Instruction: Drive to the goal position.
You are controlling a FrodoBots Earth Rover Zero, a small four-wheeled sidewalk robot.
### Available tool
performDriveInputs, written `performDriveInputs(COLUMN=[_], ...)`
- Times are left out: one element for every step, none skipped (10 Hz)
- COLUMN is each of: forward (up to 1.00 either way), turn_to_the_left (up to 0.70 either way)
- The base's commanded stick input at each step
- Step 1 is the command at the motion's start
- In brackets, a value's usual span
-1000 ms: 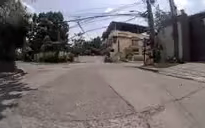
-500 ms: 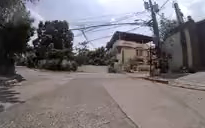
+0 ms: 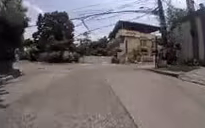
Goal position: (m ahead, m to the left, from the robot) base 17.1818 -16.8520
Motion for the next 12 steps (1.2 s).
performDriveInputs(forward=[1.0,1.0,1.0,1.0,1.0,1.0,1.0,1.0,1.0,1.0,1.0,1.0], turn_to_the_left=[-0.17,-0.03,0.0,0.0,0.0,0.0,0.0,-0.01,-0.23,-0.37,-0.4,-0.21])
